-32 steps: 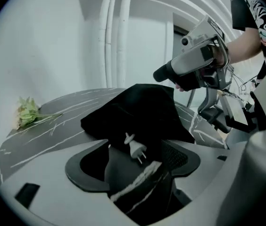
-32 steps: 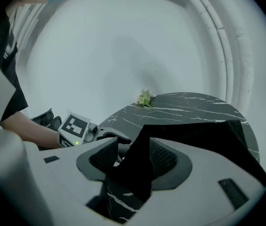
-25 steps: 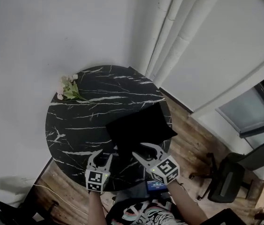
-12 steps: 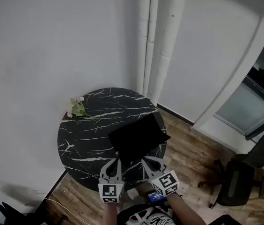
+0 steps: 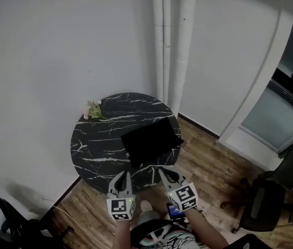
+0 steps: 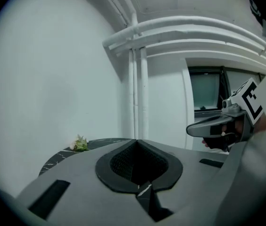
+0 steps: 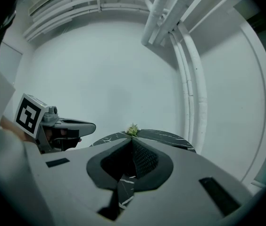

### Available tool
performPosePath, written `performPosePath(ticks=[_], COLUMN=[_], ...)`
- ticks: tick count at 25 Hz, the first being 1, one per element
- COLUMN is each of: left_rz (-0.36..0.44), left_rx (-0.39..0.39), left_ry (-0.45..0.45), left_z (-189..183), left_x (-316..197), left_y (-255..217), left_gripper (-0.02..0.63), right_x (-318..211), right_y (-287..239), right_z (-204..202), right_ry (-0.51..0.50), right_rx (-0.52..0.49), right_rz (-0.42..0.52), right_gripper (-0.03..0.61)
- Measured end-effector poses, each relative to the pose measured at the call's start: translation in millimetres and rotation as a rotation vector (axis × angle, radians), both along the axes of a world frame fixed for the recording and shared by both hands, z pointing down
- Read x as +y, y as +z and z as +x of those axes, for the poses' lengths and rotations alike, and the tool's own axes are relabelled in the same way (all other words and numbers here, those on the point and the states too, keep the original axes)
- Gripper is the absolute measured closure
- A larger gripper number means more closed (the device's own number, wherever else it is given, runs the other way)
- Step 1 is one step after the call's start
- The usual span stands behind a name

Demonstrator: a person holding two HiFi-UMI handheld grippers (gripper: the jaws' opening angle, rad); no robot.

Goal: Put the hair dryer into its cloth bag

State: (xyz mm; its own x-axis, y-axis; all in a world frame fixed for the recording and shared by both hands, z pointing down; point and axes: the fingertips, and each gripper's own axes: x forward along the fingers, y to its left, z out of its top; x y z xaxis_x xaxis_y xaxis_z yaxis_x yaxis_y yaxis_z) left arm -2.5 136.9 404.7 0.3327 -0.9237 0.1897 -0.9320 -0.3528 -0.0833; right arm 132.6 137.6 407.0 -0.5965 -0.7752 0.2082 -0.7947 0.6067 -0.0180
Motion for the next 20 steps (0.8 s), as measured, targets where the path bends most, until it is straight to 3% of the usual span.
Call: performPosePath(ticks=[20], left_rz=[0.02], left_rx=[0.001], left_ry=[-0.007], left_z=[2], left_x=[27], left_y=[-4], left_gripper=[0.601], right_x=[16], right_y=[-15], right_z=[11], right_ry=[0.025], right_rx=[-0.005], right_rz=[0.043], right_gripper=[0.56])
